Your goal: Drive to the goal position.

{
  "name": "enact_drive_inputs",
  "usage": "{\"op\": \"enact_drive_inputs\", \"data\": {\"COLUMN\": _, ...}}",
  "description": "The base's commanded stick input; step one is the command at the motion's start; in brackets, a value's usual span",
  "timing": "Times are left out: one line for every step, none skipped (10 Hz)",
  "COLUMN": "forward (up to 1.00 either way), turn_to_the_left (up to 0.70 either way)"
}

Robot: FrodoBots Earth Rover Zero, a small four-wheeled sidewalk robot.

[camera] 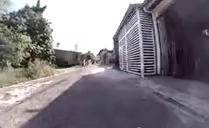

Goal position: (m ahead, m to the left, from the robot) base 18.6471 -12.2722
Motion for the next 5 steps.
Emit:
{"op": "enact_drive_inputs", "data": {"forward": 1.00, "turn_to_the_left": 0.00}}
{"op": "enact_drive_inputs", "data": {"forward": 1.00, "turn_to_the_left": 0.00}}
{"op": "enact_drive_inputs", "data": {"forward": 1.00, "turn_to_the_left": 0.00}}
{"op": "enact_drive_inputs", "data": {"forward": 1.00, "turn_to_the_left": 0.00}}
{"op": "enact_drive_inputs", "data": {"forward": 1.00, "turn_to_the_left": 0.00}}
